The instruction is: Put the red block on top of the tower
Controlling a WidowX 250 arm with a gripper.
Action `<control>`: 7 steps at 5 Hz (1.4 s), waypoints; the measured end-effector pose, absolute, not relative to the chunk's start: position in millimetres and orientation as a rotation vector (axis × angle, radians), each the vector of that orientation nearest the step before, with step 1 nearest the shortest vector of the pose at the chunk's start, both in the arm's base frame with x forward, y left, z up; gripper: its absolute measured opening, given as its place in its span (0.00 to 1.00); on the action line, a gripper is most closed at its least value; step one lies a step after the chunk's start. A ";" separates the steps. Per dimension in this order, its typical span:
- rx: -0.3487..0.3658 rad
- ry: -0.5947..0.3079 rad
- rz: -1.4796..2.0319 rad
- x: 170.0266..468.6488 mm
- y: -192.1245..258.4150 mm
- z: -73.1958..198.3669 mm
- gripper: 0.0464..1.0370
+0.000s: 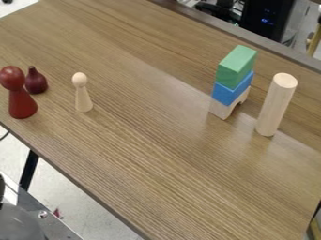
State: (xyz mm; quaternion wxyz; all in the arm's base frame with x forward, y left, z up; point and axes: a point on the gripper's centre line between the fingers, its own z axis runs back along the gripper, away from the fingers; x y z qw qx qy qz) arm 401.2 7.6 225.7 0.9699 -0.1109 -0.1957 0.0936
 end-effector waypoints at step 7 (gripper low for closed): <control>-0.110 -0.290 -0.123 370.3 -47.0 150.1 0.54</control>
